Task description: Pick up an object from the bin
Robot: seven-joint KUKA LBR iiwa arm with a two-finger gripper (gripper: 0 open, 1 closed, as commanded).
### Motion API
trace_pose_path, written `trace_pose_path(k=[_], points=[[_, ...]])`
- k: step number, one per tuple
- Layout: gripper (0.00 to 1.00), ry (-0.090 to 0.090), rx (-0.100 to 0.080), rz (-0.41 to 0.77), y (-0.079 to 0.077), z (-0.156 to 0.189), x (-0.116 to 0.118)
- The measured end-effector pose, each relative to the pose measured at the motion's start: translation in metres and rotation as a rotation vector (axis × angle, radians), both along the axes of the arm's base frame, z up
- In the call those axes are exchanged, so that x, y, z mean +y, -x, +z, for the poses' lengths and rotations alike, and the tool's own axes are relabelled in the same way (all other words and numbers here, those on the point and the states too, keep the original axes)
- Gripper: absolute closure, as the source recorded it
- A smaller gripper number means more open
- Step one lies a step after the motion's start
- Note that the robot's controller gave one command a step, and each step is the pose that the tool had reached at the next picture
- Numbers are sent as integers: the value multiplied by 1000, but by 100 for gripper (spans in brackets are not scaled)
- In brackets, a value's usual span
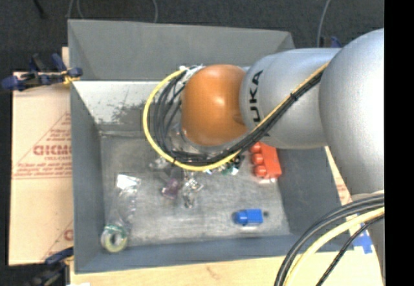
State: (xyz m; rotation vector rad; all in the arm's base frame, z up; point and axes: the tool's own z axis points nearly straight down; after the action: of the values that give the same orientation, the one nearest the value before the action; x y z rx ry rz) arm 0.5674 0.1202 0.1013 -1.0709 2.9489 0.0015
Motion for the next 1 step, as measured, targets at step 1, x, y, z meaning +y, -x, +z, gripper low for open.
trace_pose_path(k=[1], points=[[0,2,-3,103,-10,5,-35]])
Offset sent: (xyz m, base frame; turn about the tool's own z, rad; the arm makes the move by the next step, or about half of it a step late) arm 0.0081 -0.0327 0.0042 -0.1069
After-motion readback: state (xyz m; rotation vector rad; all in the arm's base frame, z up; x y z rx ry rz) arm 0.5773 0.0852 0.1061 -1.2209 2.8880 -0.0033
